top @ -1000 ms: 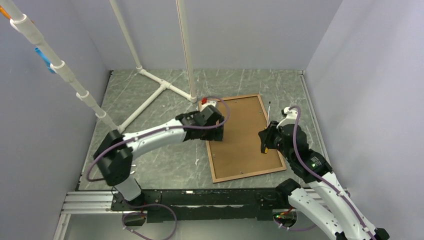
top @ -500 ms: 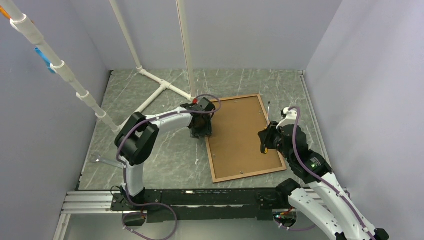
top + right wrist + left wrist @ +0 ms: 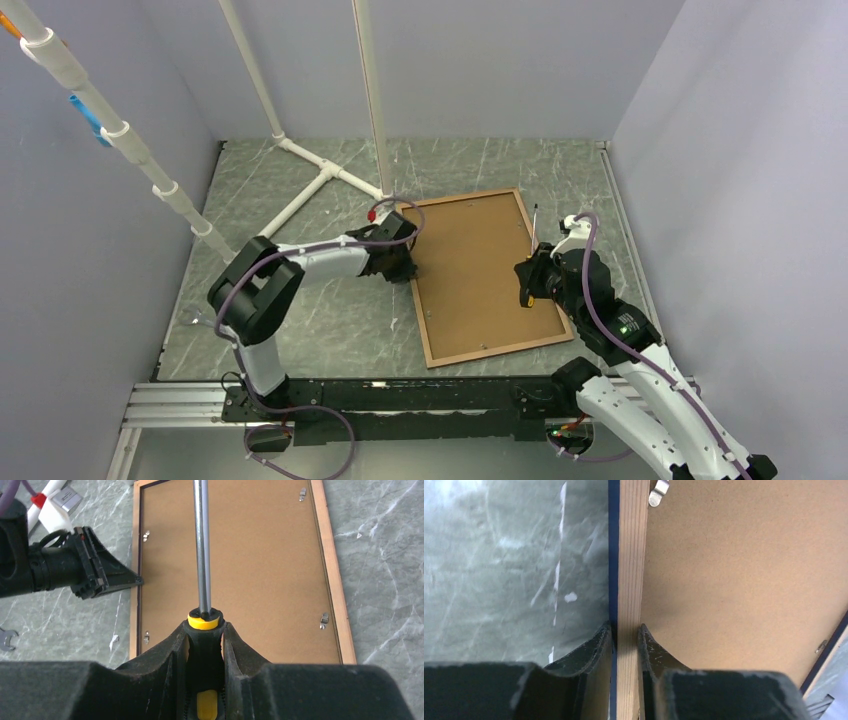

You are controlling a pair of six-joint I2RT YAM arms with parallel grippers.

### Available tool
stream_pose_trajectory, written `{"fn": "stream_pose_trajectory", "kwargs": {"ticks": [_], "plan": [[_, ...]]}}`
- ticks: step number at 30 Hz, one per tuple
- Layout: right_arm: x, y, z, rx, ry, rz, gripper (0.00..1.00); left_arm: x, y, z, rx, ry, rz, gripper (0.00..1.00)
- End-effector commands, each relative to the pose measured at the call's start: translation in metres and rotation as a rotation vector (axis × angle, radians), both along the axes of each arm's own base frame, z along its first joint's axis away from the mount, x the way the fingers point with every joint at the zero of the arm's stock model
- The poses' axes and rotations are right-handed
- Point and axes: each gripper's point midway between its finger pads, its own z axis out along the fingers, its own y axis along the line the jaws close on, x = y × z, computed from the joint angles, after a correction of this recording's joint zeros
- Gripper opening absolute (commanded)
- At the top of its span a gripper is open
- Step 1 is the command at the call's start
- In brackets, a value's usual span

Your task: Take the photo out of the frame

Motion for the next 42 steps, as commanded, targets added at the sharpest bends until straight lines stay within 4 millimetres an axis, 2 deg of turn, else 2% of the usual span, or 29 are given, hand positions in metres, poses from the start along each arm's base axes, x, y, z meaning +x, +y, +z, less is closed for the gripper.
{"fn": "stream_pose_trajectory", "kwargs": {"ticks": [1,5,8,13,17,19,26,31,36,42], "plan": [[0.007,0.004,0.017,0.033,-0.065,0.005,0.00,-0.033,0.011,-0.012,-0.035,0.047,0.068,0.07],[0.007,0.005,0.016,0.035,-0.065,0.006,0.00,-0.048,0.018,-0.004,-0.065,0.035,0.106,0.00],[0.008,0.005,0.016,0.034,-0.065,0.007,0.00,-0.062,0.024,-0.002,-0.061,0.047,0.157,0.00],[0.008,0.006,0.015,0.037,-0.063,0.011,0.00,-0.074,0.036,0.006,-0.145,0.036,0.335,0.00],[0.008,0.006,0.015,0.035,-0.058,0.012,0.00,-0.083,0.055,0.005,-0.195,0.022,0.527,0.00],[0.008,0.006,0.014,0.035,-0.057,0.013,0.00,-0.084,0.055,0.008,-0.249,0.003,0.581,0.00],[0.008,0.006,0.013,0.029,-0.050,0.010,0.00,-0.079,0.026,0.019,-0.321,-0.002,0.458,0.00],[0.008,0.006,0.012,0.031,-0.050,0.007,0.00,-0.073,0.006,0.024,-0.495,0.052,0.534,0.00],[0.009,0.005,0.012,0.029,-0.049,0.003,0.00,-0.056,-0.028,0.039,-0.662,0.080,0.611,0.00],[0.009,0.005,0.011,0.022,-0.040,0.004,0.00,-0.048,-0.058,0.039,-0.686,0.082,0.639,0.00]]}}
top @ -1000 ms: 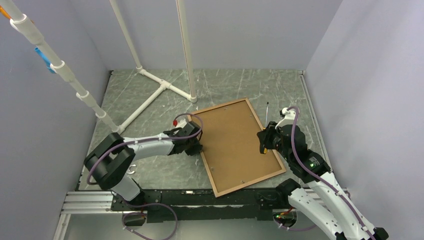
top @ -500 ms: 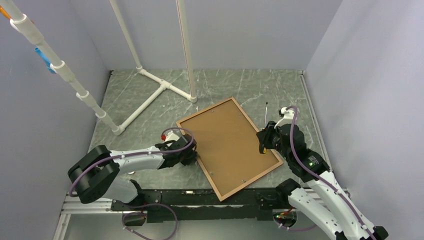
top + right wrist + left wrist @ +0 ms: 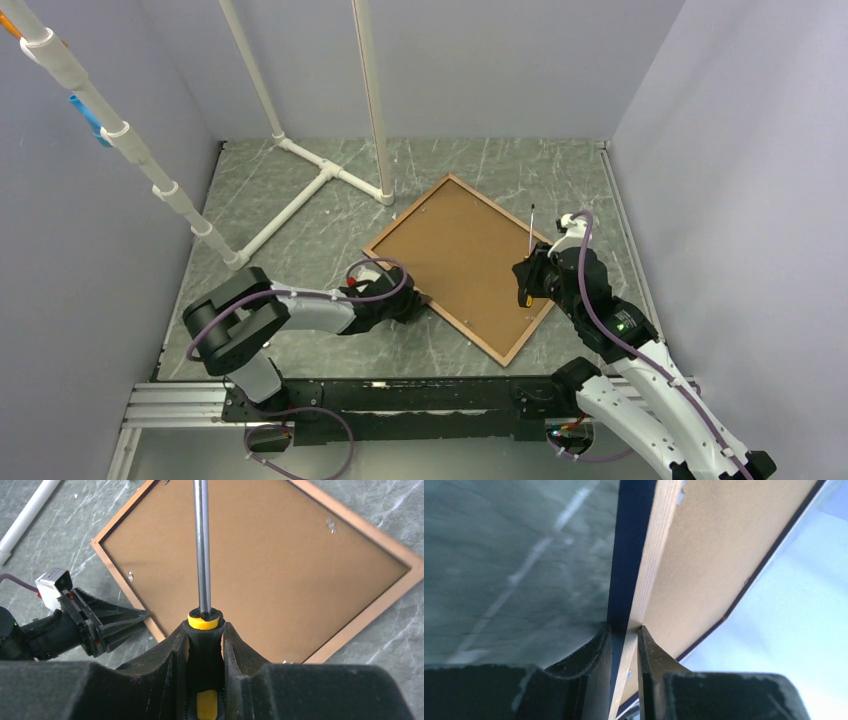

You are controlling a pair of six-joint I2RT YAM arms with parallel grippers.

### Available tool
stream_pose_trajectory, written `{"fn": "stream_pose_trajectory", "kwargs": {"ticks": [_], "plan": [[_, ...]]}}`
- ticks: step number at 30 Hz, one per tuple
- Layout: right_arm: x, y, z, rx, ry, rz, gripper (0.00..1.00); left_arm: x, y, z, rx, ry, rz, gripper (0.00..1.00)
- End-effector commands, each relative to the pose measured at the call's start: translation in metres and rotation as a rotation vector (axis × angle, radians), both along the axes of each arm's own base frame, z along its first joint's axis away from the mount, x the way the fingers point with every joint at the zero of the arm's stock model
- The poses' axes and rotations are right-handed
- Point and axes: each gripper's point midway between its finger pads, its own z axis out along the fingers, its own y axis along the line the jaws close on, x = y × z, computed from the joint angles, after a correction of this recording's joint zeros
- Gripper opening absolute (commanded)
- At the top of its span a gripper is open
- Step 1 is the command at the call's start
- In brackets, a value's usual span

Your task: Take the photo out of the frame

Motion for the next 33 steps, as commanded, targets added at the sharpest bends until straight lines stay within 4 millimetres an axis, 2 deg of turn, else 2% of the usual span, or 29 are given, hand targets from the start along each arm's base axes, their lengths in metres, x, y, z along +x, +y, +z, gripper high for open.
{"fn": "stream_pose_trajectory", "kwargs": {"ticks": [1,5,6,7,9,10,12,15,18,22,24,28,33], "plan": [[0.007,0.002,0.015,0.024,-0.055,-0.006,0.00,0.024,-0.036,0.035,-0.153,-0.053,0.079,0.00],[0.008,0.002,0.015,0.019,-0.054,-0.005,0.00,0.013,-0.032,0.034,-0.029,-0.105,-0.063,0.00],[0.008,0.003,0.015,0.019,-0.053,-0.003,0.00,0.008,-0.028,0.032,0.019,-0.109,-0.104,0.03],[0.009,0.003,0.013,0.017,-0.050,-0.002,0.00,0.002,-0.020,0.028,0.096,-0.127,-0.169,0.12],[0.009,0.004,0.012,0.015,-0.047,0.000,0.00,-0.006,-0.003,0.029,0.221,-0.164,-0.253,0.34],[0.009,0.004,0.013,0.016,-0.047,0.000,0.00,-0.007,0.004,0.035,0.281,-0.213,-0.305,0.43],[0.009,0.004,0.011,0.014,-0.042,-0.001,0.00,-0.005,0.014,0.053,0.401,-0.358,-0.434,0.58],[0.009,0.004,0.011,0.012,-0.037,-0.002,0.00,-0.003,0.016,0.084,0.549,-0.606,-0.684,0.74],[0.008,0.004,0.010,0.012,-0.029,0.000,0.00,-0.005,0.012,0.103,0.690,-0.796,-0.975,0.77],[0.007,0.009,0.014,0.032,-0.022,0.016,0.00,-0.020,-0.005,0.101,0.786,-0.964,-1.398,0.76],[0.006,0.012,0.018,0.047,-0.017,0.030,0.00,-0.017,-0.010,0.094,0.889,-1.066,-1.526,0.77],[0.004,0.015,0.027,0.062,-0.008,0.044,0.00,-0.005,-0.027,0.084,0.983,-1.193,-1.707,0.77],[-0.001,0.008,0.035,0.052,-0.013,0.024,0.00,0.008,-0.047,0.053,1.007,-1.161,-1.911,0.75]]}}
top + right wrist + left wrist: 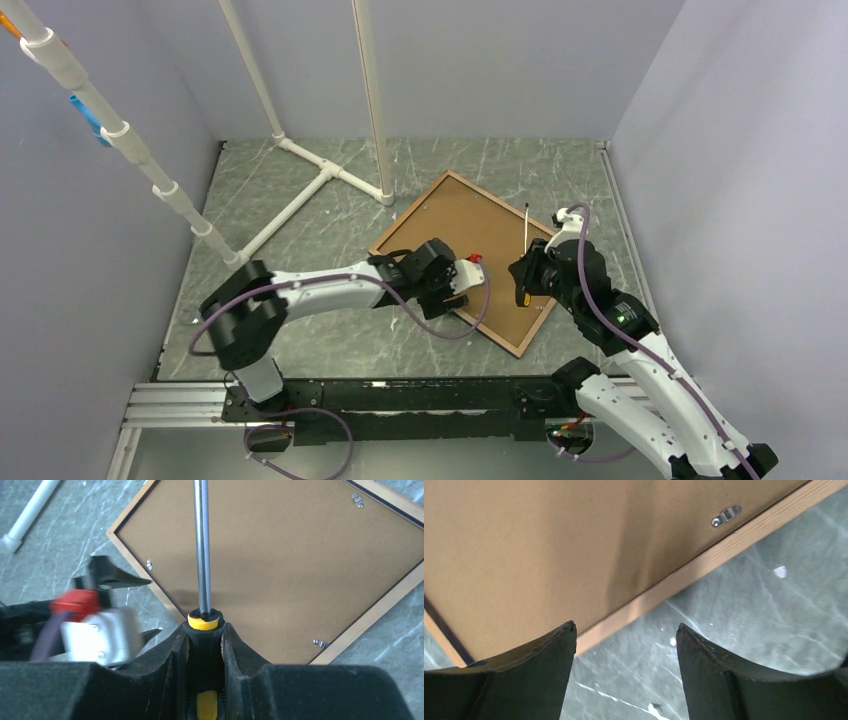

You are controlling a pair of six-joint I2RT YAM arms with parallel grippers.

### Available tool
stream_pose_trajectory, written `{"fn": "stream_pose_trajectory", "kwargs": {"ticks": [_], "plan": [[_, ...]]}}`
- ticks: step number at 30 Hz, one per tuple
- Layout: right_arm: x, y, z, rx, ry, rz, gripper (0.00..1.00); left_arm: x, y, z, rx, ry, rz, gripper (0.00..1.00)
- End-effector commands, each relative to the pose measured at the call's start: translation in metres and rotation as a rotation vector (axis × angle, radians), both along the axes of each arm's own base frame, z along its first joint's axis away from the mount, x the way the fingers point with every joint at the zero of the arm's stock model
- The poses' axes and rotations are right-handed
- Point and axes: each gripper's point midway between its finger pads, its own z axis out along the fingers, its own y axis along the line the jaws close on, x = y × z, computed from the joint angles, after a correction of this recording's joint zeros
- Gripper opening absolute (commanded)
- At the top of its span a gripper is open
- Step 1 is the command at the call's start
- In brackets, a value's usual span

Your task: Take the photo out of the frame

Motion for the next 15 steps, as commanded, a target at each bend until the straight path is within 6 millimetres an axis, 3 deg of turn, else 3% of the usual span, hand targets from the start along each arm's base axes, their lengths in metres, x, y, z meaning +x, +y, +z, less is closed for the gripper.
{"fn": "stream_pose_trajectory", "kwargs": {"ticks": [1,5,11,13,15], "plan": [[0.000,-0.003,0.034,0.042,-0.068,-0.019,0.00,0.012,-0.022,-0.012,0.108,-0.067,-0.231,0.75],[-0.003,-0.008,0.035,0.029,-0.064,-0.036,0.00,0.013,-0.028,-0.036,0.157,-0.024,-0.251,0.73],[-0.006,-0.011,0.033,0.021,-0.051,-0.043,0.00,0.001,-0.029,-0.051,0.114,0.051,-0.207,0.69],[-0.006,-0.011,0.032,0.019,-0.047,-0.044,0.00,0.002,-0.025,-0.059,0.130,0.077,-0.151,0.62],[-0.005,-0.011,0.031,0.020,-0.044,-0.044,0.00,0.003,-0.023,-0.065,0.139,0.091,-0.083,0.48]]}}
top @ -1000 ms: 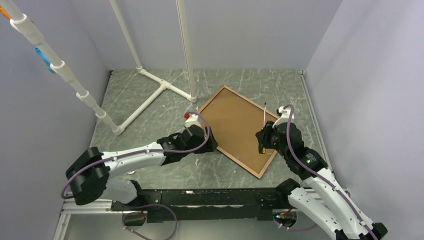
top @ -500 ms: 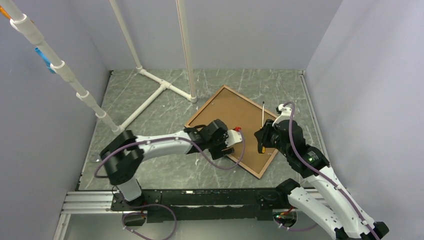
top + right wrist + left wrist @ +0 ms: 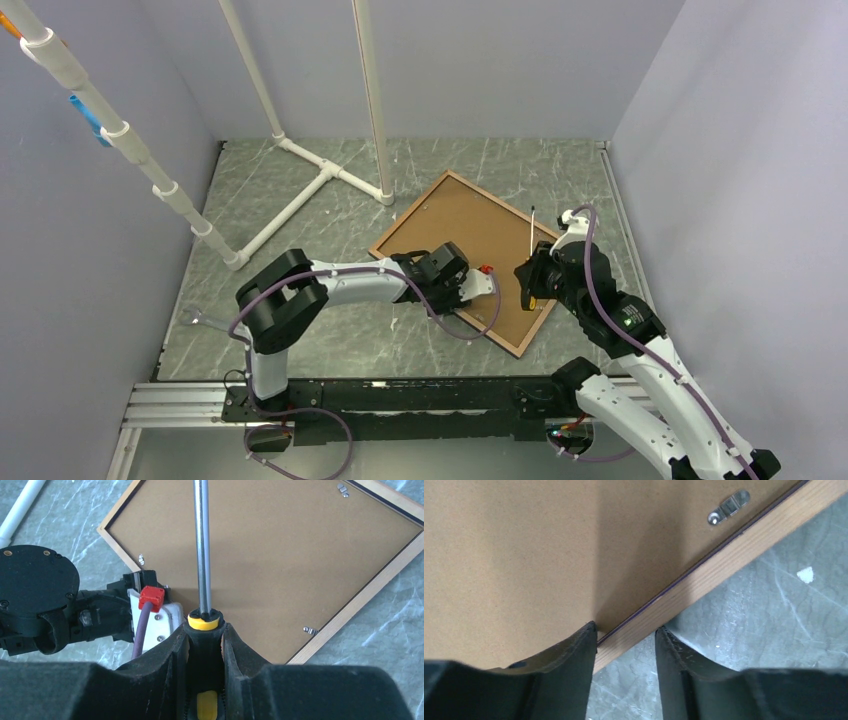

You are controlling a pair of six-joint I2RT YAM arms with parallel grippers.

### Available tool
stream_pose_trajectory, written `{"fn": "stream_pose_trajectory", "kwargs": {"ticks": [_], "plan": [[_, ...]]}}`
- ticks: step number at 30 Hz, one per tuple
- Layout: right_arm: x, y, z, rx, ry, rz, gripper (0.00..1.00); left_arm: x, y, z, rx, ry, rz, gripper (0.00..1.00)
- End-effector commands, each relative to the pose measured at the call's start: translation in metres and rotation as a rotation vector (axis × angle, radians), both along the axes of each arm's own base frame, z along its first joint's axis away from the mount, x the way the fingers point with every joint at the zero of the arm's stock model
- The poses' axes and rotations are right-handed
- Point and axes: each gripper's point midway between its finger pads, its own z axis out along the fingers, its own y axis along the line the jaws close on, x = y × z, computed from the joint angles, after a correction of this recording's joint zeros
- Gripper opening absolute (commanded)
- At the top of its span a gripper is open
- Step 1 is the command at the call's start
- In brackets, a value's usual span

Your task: Take the photo out of the frame

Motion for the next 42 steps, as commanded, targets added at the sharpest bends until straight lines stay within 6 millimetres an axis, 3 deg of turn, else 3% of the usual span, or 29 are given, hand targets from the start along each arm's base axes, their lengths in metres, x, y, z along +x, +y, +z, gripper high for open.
{"fn": "stream_pose_trajectory", "kwargs": {"ticks": [1,6,12,20,24,37,42], "plan": [[0.004,-0.001,0.023,0.036,-0.058,-0.020,0.00,-0.003,-0.005,-0.009,-0.024,0.035,0.108,0.45],[0.005,0.001,0.019,0.038,-0.048,-0.019,0.00,-0.023,-0.010,-0.018,-0.005,0.023,0.172,0.28],[0.006,0.001,0.018,0.031,-0.047,-0.019,0.00,-0.044,-0.007,-0.020,-0.011,0.021,0.285,0.18],[0.008,0.001,0.017,0.025,-0.046,-0.022,0.00,-0.117,-0.033,-0.028,-0.033,0.117,0.278,0.14],[0.008,0.001,0.018,0.023,-0.047,-0.023,0.00,-0.139,-0.033,-0.037,-0.025,0.173,0.320,0.11],[0.003,0.007,-0.007,-0.013,0.058,0.019,0.00,-0.151,0.031,-0.053,0.034,0.225,0.549,0.08],[-0.007,0.022,-0.034,-0.025,0.224,0.088,0.00,-0.152,0.059,-0.057,0.058,0.212,0.602,0.08]]}}
